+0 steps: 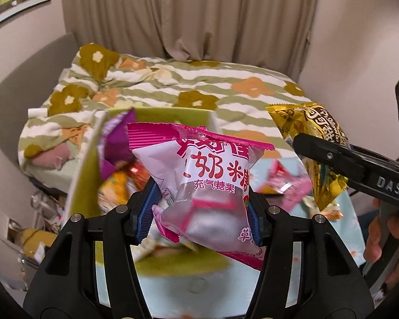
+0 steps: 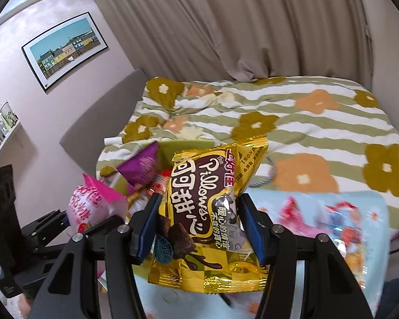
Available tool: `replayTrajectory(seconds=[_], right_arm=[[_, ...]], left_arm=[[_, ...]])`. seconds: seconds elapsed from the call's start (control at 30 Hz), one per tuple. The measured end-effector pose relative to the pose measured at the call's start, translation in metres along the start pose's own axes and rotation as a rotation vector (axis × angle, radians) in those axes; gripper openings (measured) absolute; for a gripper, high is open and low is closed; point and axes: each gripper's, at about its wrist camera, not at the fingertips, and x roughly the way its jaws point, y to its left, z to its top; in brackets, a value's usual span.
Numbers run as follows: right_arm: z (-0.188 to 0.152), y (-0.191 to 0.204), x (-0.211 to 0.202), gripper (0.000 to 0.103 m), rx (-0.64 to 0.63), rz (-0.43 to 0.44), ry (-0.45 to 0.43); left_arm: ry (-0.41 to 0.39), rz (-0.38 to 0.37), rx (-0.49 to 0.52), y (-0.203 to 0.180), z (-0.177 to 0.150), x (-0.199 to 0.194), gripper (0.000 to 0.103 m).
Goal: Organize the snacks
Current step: 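Carry both bags over the box and open the left tool to drop its bag, then open the right tool to drop the gold Pillows bag into the box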
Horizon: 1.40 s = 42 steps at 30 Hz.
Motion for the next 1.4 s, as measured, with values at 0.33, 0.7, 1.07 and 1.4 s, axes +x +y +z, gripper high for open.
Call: replayTrajectory(seconds=[0.33, 0.7, 1.07, 1.4], right_arm=[[0.016, 0.032, 0.050, 0.054, 0.072, -0.068, 0.010], [0.009, 0.018, 0.082, 0.054, 0.108, -0.098, 0.082], [0.035, 0.036, 0.109, 0.054, 0.017, -0.016, 0.106], [0.058, 0.048, 0.172, 0.055, -0.037, 0.034, 0.171]], left_arm=[[0.089, -0.093, 0.005, 0.067, 0.034, 0.070, 0.063], [0.130, -0.100, -0.020, 0.087, 0.022, 0.090, 0.103], [0.131, -0.013, -0.061, 0.107, 0.015, 0.076, 0.103], [0.160, 0.035, -0.068, 0.116, 0.016, 0.094, 0.103]])
